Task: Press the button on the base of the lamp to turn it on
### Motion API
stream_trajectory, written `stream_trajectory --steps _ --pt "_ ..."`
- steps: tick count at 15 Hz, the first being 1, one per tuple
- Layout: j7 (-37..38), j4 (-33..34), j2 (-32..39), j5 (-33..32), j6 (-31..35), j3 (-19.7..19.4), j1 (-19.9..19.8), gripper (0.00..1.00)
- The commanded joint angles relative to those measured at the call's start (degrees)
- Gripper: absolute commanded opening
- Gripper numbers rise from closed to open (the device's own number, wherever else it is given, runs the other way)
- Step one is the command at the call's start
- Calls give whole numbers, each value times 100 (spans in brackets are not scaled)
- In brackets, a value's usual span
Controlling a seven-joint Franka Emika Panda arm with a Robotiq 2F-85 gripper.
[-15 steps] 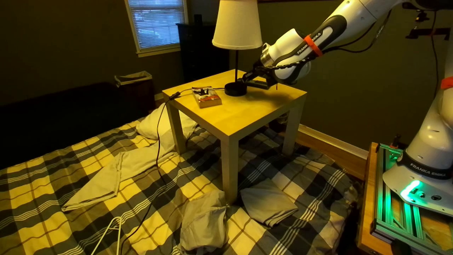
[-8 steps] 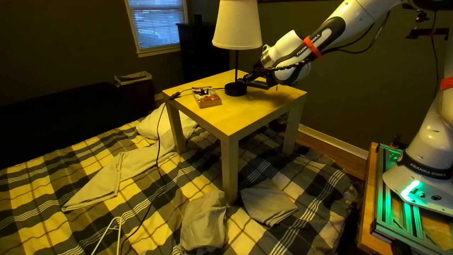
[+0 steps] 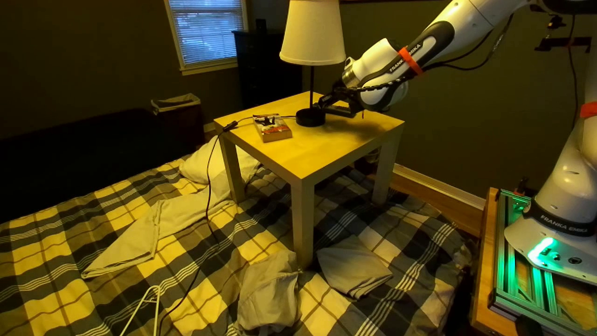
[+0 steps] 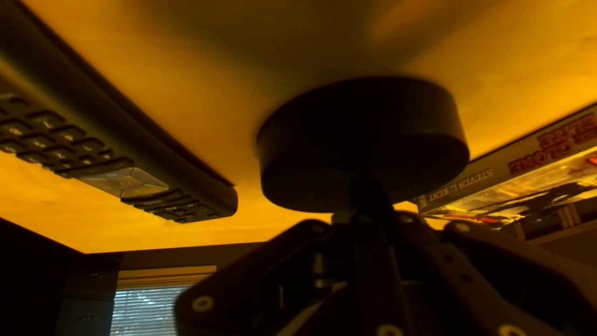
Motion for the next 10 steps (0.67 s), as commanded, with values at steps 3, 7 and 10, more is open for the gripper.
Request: stream_trajectory --steps 3,7,10 --pt "198 111 165 -98 208 -88 79 0" --pt "190 113 217 -104 280 -119 84 0" --pt "182 96 236 -105 257 -162 89 0"
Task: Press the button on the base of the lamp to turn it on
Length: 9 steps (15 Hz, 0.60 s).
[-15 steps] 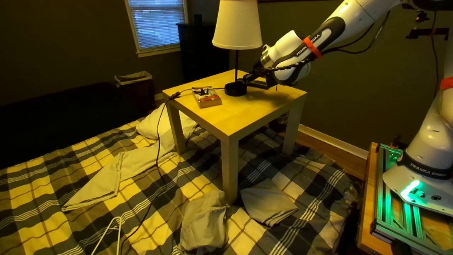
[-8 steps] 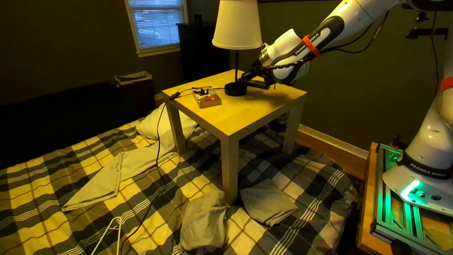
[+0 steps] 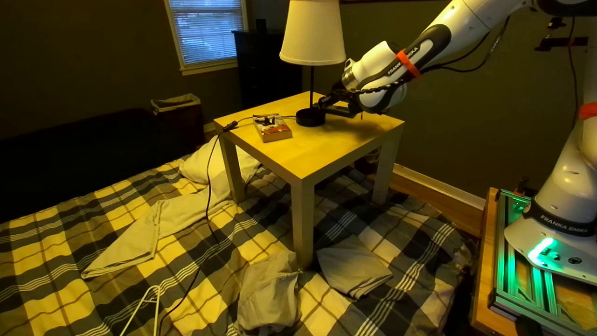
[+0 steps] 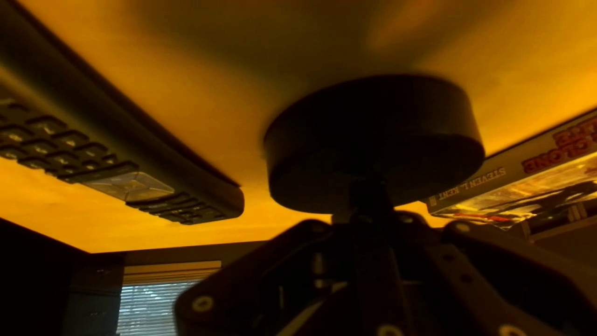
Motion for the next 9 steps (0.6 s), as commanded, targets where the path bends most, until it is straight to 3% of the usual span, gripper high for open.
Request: stream_trajectory --steps 1,9 --pt "140 46 121 -103 77 -144 89 0" --pt "91 -43 93 -145 21 -247 175 0"
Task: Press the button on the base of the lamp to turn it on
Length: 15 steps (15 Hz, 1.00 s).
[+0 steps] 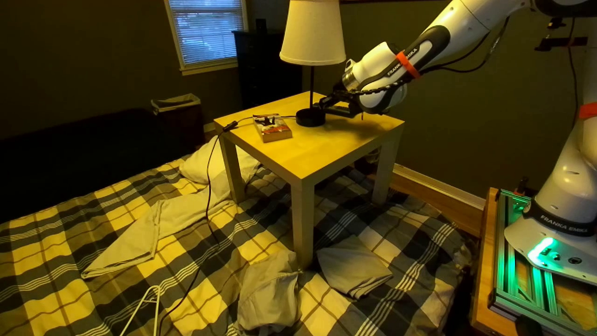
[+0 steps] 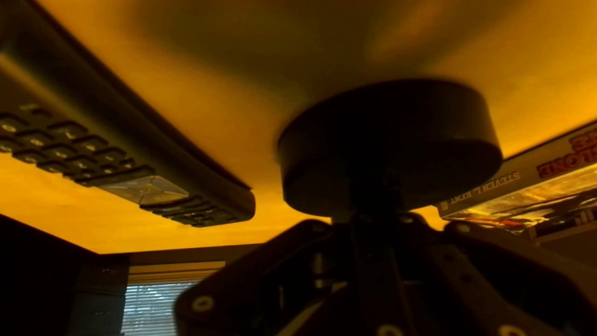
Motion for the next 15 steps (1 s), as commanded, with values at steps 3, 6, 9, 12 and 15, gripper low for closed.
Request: stream_trajectory --steps 3,6,9,12,15 --pt "75 -81 55 -166 31 -110 123 0" --pt "41 -138 32 -225 40 -104 128 0" --pt "-12 -217 -9 -303 44 -82 123 0" --pt "-103 -318 -44 -411 92 -86 142 0" --pt "-291 -433 -78 -402 191 -151 251 0"
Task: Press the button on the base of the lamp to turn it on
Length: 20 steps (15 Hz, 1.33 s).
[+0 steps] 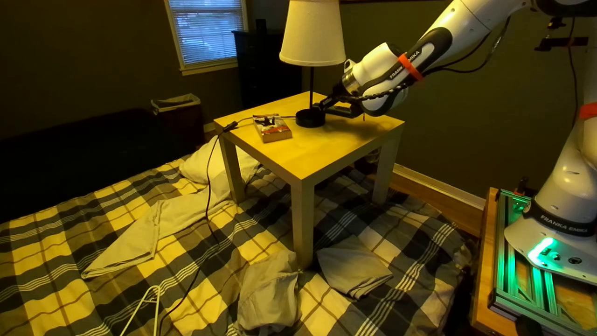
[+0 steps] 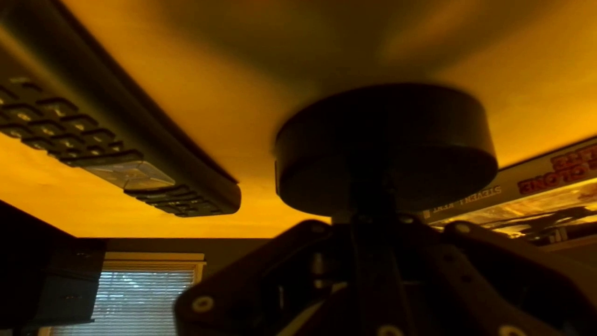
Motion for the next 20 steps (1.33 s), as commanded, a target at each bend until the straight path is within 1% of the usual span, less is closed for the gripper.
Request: stream_trajectory --steps 1,13,20 --pt "-184 -394 -60 -74 157 -127 233 0" --pt "-1225 -873 -69 26 1030 -629 872 0" --pt "-1816 -1141 -102 148 1498 -784 1220 0"
